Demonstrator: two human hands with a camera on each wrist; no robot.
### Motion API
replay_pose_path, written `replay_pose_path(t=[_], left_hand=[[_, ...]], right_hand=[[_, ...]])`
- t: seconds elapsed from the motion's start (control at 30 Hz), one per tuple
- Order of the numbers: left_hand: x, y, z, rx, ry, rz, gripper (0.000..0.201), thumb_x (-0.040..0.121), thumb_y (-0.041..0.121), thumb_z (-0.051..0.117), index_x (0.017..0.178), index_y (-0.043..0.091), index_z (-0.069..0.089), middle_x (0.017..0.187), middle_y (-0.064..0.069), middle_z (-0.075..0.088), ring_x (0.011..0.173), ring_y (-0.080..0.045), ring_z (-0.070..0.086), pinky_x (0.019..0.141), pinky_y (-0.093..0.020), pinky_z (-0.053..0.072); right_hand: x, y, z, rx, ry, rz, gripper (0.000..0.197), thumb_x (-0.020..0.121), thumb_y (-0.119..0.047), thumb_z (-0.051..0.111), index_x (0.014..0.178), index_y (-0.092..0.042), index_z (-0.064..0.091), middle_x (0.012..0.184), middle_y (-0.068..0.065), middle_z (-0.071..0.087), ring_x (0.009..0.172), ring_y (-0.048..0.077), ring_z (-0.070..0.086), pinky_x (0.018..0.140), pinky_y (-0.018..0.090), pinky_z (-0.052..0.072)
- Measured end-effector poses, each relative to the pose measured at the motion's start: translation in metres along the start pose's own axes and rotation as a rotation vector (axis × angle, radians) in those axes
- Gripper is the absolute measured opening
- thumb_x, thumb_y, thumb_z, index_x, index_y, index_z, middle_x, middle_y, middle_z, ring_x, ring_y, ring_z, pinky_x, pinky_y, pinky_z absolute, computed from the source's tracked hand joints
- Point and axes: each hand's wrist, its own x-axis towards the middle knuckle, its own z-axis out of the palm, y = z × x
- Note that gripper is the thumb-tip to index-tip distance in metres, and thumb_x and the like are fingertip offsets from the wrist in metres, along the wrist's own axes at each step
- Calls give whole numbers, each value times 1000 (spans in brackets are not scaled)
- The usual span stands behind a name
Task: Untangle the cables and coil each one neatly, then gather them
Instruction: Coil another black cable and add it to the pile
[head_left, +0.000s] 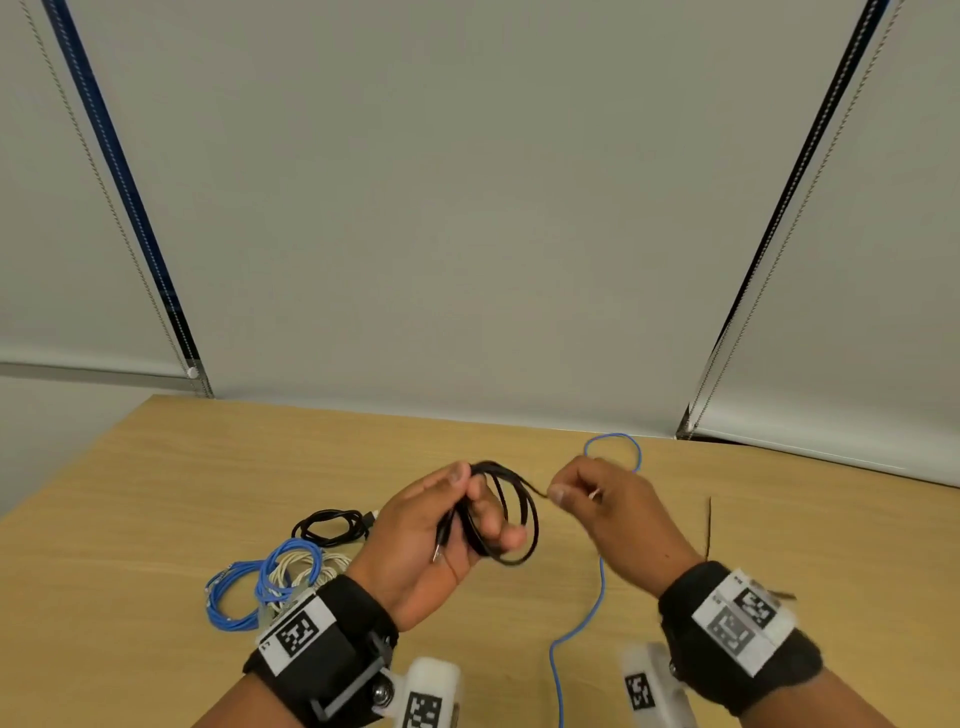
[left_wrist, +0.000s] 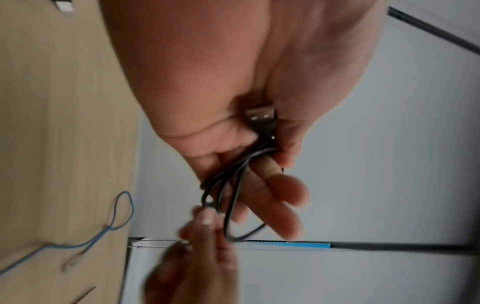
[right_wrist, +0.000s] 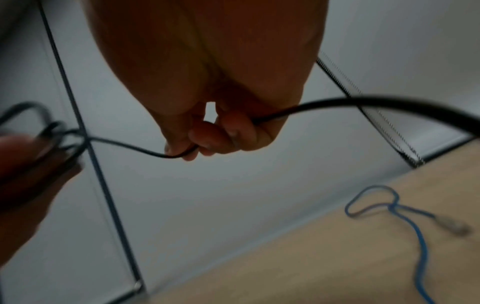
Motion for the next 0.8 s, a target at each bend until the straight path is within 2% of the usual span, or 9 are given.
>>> replay_pose_path(t=[0.1, 0.2, 0.27, 0.33, 0.4, 0.47, 0.6, 0.67, 0.8], left_hand=[[11, 6, -4, -75, 91, 144, 28, 104, 26, 45, 87, 6, 56, 108, -33, 71, 106, -47, 70, 94, -47, 57], [18, 9, -13, -19, 153, 229, 27, 106, 22, 42, 89, 5, 55, 130, -31, 64, 122, -45, 62, 109, -50, 45], [21, 10, -23, 173, 225, 263, 26, 108, 18, 40, 88, 8, 53, 128, -21, 69, 122, -36, 65, 108, -46, 41], [22, 13, -30, 578, 302, 254, 26, 109, 22, 39, 89, 12, 52, 121, -2, 75, 118, -16, 68, 103, -35, 41], [21, 10, -32, 1003, 287, 178, 26, 109, 30, 39, 89, 20, 54, 109, 16, 77, 110, 6, 65, 94, -23, 41], [15, -2, -32, 1176, 208, 105, 28, 108, 33, 40, 88, 23, 56, 94, 15, 78, 97, 6, 68, 86, -28, 46], [4, -25, -19, 682, 42, -65, 40, 105, 36, 40, 88, 9, 64, 60, -10, 60, 66, -30, 70, 90, -51, 54], [3, -28, -14, 420, 30, -74, 42, 102, 38, 43, 90, 5, 66, 57, -9, 47, 52, -27, 56, 90, -53, 56], [2, -28, -6, 186, 29, -34, 38, 99, 39, 54, 90, 4, 66, 60, -5, 40, 49, -20, 44, 79, -44, 56]], right_hand=[[-18, 0, 35, 57, -125, -43, 12, 98, -25, 63, 87, -29, 68, 82, -10, 66, 73, 3, 57, 70, 26, 45], [-27, -4, 50, 147, -213, -15, 13, 99, -31, 59, 101, -32, 72, 74, -18, 65, 61, -2, 54, 60, 15, 40], [-31, -7, 50, 92, -332, 1, 15, 98, -34, 60, 102, -30, 73, 70, -11, 64, 59, 1, 52, 58, 20, 43], [-33, -12, 45, 31, -413, -18, 13, 96, -35, 61, 95, -26, 71, 65, -13, 59, 59, 2, 50, 62, 25, 44], [-30, -19, 35, 16, -372, -72, 13, 97, -34, 61, 90, -25, 68, 61, -16, 55, 60, 1, 48, 62, 21, 39], [-22, -28, 23, -42, -255, -163, 13, 97, -30, 61, 86, -25, 66, 69, -16, 55, 67, -1, 49, 64, 21, 38], [-9, -37, 10, -43, -90, -211, 11, 98, -29, 58, 88, -26, 64, 91, -10, 58, 83, 6, 57, 76, 29, 47], [-10, -35, 12, 76, -86, -181, 10, 99, -29, 57, 91, -26, 61, 92, -11, 63, 79, 6, 59, 73, 28, 49], [-13, -32, 22, 224, -5, -145, 17, 104, -28, 50, 88, -30, 56, 83, -16, 65, 73, 4, 59, 66, 18, 45]])
